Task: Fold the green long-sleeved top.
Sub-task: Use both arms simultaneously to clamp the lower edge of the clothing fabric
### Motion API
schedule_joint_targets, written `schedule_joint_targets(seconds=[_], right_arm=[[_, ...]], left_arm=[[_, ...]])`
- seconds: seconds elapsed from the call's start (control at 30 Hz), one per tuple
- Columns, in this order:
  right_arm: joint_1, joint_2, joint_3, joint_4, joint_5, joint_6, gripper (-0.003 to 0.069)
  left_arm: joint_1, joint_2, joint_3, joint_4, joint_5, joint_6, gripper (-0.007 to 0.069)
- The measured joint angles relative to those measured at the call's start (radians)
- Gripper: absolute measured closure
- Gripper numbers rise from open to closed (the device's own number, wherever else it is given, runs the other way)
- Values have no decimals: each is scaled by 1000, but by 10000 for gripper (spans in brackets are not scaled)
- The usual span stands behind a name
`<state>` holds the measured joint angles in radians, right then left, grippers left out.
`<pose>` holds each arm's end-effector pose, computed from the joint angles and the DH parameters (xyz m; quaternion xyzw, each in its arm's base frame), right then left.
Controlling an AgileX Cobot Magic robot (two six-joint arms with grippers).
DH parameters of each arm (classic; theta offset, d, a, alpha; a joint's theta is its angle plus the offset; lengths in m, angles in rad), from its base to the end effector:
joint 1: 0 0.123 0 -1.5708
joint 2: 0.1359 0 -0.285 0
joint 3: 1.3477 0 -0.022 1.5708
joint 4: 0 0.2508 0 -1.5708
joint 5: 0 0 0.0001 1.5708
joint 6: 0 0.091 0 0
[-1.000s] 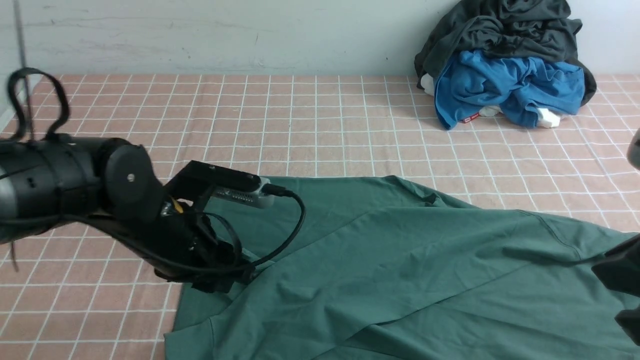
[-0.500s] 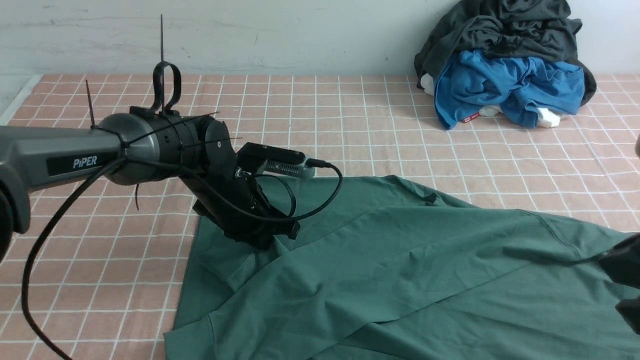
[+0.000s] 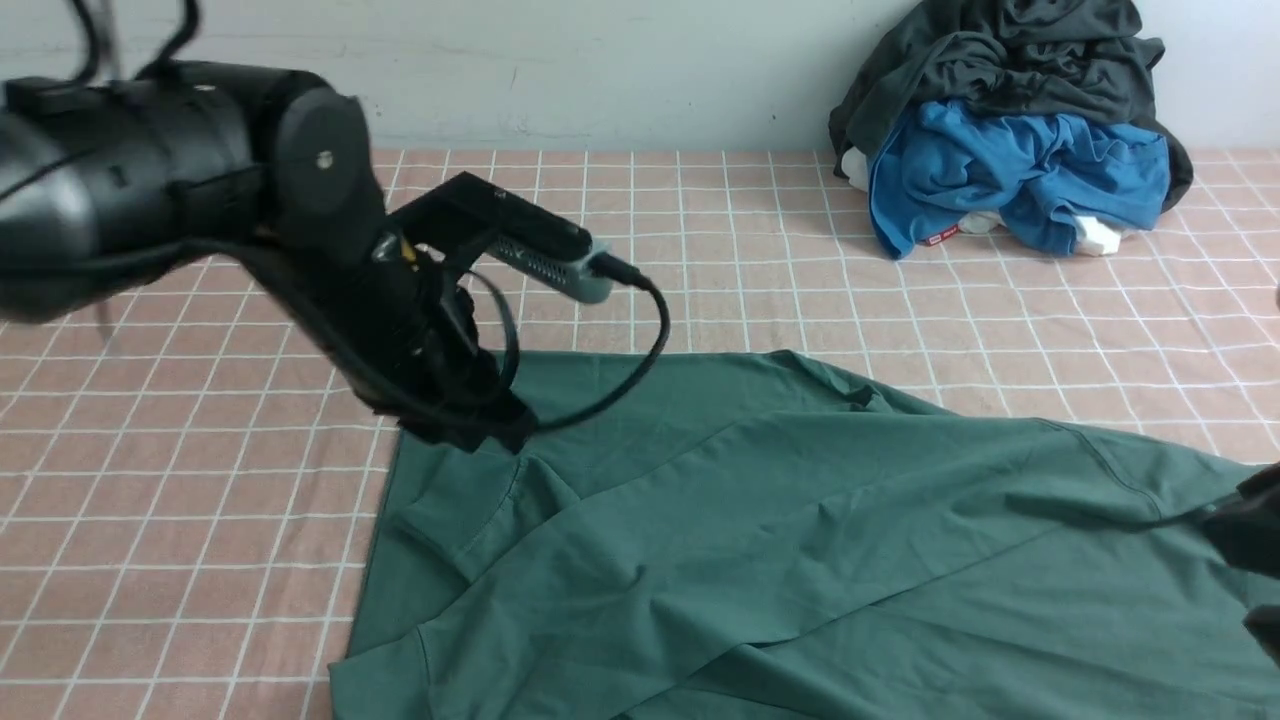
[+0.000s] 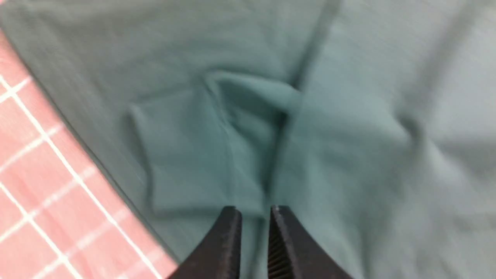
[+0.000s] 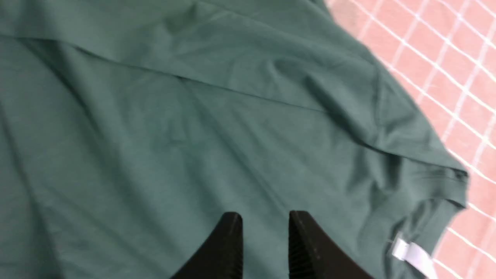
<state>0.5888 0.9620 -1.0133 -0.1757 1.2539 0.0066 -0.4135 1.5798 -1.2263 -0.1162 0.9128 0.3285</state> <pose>0.1375 0.0737 0.3527 -0.2860 0.9274 -0.0176 0.2406 0.2930 -0.1377 0.2766 0.3309 0.9220 -0.0602 0.1919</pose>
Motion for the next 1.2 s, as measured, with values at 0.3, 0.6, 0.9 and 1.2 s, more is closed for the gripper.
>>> schedule_joint_targets(seconds=[0.3,0.6,0.9,1.2], right_arm=[[0,-37,0,228,1,-134,309],[0,-37,0,250,1,-146,295],[0,-37,0,250,2,-147,294],[0,-37,0,252,3,-147,294]], left_arm=[[-314,-437,551,-10,15,233,436],[-528,-366,731,-7,21,208,148],[-647,-165,723,20,-80,134,106],[-652,-143,680,160,-79,-41,114]])
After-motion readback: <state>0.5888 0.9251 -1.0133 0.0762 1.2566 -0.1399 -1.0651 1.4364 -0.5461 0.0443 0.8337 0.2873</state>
